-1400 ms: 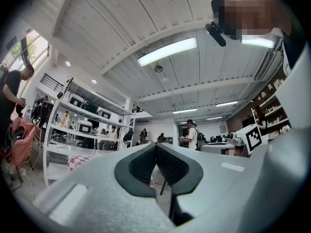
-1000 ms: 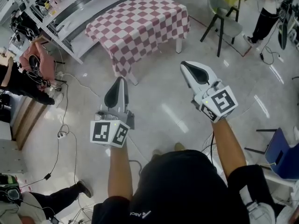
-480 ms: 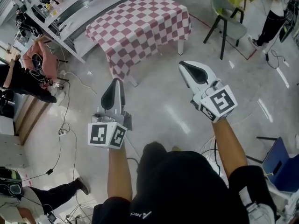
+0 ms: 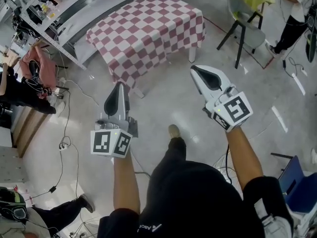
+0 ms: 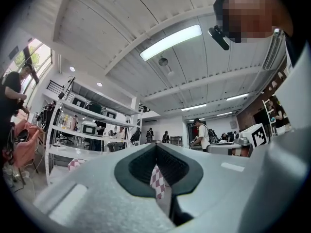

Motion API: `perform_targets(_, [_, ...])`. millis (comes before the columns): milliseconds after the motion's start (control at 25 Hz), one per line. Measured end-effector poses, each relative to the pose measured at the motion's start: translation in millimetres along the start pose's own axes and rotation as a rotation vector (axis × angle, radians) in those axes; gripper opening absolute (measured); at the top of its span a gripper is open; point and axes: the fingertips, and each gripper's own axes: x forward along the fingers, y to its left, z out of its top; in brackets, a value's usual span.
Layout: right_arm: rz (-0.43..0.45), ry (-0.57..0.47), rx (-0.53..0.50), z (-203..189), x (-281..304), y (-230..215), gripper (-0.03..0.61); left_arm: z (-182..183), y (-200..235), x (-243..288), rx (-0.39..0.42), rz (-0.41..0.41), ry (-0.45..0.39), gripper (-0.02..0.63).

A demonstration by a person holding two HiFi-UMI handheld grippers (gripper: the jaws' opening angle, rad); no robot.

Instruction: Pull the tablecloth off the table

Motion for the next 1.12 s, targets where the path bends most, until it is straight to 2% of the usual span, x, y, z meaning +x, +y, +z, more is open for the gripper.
perform_targets(280, [0.021, 0.022, -0.039, -12.8, 123.5, -85.7, 0.0, -17.8, 83.0, 126.5, 0.027, 0.026, -0.01, 0.009])
perform_targets(480, [0.023, 0.018, -0.051, -23.2, 199.2, -133.1, 0.0, -29.9, 134.7, 197.0, 0.051, 0.032, -0.014, 0.009])
perform_targets(840, [0.024, 0.025, -0.046, -42.8, 281.1, -197.8, 0.0, -53.1, 198.4, 275.4, 0.021, 0.069, 0.006, 0.009])
perform_targets(1120, [0.087, 0.026, -0.035, -71.4, 349.9, -252.5, 0.0, -74.9, 234.8, 334.6, 0.042, 0.144, 0.031, 0.009])
